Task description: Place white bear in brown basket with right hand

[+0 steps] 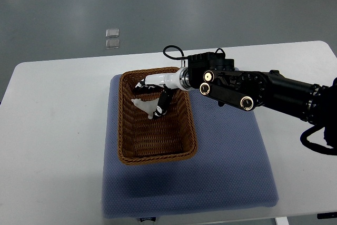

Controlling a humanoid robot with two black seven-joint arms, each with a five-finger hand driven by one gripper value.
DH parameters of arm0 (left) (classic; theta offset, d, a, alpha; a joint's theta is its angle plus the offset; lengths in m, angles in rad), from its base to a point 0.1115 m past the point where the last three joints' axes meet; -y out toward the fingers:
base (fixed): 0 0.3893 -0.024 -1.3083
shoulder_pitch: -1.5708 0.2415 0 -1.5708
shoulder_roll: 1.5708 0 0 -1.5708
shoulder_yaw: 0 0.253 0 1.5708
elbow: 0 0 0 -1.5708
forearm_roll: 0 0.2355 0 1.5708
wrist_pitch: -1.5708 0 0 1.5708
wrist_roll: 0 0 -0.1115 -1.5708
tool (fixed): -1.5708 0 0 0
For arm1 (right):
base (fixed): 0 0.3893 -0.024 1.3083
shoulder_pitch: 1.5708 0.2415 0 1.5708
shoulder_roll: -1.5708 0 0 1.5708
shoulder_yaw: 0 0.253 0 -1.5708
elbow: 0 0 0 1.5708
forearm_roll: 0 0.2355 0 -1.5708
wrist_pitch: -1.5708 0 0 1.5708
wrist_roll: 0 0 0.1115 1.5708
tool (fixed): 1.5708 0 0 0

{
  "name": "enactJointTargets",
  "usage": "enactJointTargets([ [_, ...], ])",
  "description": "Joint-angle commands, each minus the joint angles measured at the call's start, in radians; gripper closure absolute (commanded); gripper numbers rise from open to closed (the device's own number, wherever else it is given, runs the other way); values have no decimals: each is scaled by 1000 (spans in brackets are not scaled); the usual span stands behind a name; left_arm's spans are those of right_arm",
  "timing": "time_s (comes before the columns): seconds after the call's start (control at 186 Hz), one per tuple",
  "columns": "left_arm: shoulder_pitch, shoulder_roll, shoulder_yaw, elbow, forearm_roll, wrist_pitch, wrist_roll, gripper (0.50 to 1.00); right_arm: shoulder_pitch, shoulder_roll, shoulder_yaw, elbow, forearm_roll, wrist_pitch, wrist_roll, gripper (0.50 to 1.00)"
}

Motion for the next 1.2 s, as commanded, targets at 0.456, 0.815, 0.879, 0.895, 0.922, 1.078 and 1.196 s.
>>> enactJointTargets([
  [0.456, 0, 0, 0, -1, 0, 0, 0, 500, -287, -55, 839, 0, 284, -149, 101, 605],
  [0.815, -3, 0, 0, -2, 0, 0, 0, 500, -493, 0, 1091, -12, 791, -152, 229, 585],
  [0.879, -2, 0, 0, -1, 0, 0, 0, 500, -510, 0, 1091, -18, 831, -151, 262, 579],
  [0.895, -3, 0, 0, -1, 0, 0, 2, 500, -516, 0, 1091, -20, 838, -151, 270, 577],
  [0.922, -2, 0, 0, -1, 0, 0, 0, 500, -520, 0, 1091, -23, 843, -151, 273, 576],
  [1.078, -3, 0, 0, -4, 0, 0, 0, 500, -537, 0, 1092, -27, 849, -143, 276, 576],
  [1.196, -3, 0, 2, -4, 0, 0, 2, 500, -540, 0, 1091, -27, 849, -142, 276, 576],
])
